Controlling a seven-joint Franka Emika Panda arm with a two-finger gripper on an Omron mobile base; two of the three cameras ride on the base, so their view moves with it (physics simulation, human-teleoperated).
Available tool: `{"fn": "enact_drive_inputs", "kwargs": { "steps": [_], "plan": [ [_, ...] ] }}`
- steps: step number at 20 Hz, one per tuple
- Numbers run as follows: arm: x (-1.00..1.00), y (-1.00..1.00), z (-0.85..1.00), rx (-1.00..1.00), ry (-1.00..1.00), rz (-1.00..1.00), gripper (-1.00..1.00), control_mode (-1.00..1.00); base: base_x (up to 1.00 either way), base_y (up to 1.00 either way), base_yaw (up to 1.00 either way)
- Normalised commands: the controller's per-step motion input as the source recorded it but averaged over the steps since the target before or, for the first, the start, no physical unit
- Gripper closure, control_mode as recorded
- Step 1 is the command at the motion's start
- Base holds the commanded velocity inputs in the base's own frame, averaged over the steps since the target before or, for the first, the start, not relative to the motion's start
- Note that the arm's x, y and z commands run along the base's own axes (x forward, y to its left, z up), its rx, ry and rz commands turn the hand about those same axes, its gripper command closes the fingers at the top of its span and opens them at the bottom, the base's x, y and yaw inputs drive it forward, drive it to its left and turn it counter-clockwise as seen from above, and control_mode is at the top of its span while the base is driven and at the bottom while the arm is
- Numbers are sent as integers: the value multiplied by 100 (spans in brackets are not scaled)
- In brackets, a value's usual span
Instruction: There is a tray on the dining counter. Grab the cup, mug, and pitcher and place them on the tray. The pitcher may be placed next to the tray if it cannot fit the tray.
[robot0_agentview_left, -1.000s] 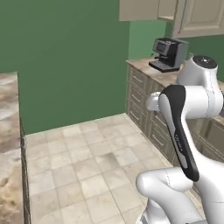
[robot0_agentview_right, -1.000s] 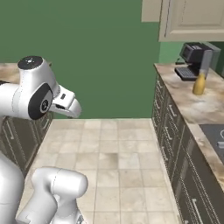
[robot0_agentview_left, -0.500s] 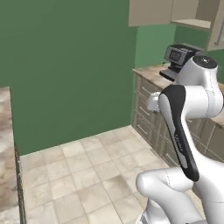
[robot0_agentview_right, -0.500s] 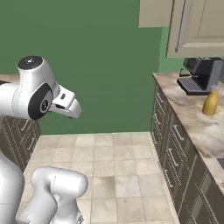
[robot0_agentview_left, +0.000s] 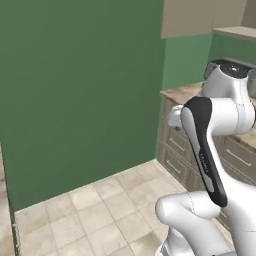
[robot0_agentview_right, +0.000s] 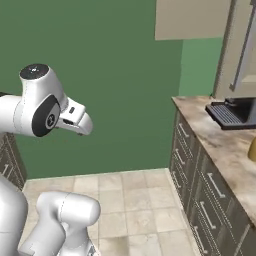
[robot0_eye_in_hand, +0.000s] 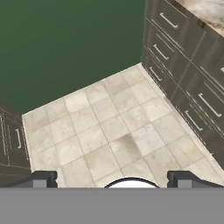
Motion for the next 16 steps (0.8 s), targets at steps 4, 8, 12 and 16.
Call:
{"fn": "enact_drive_inputs", "kwargs": {
  "steps": [4, 8, 12, 16],
  "plan": [
    [0, 0, 0, 0, 0, 0, -100, 100, 76, 20, -30],
    [0, 0, 0, 0, 0, 0, -100, 100, 49, 12, -46],
    [0, 0, 0, 0, 0, 0, -100, 100, 29, 13, -62],
    [0, 0, 0, 0, 0, 0, -100, 100, 36, 26, -70]
  ]
}}
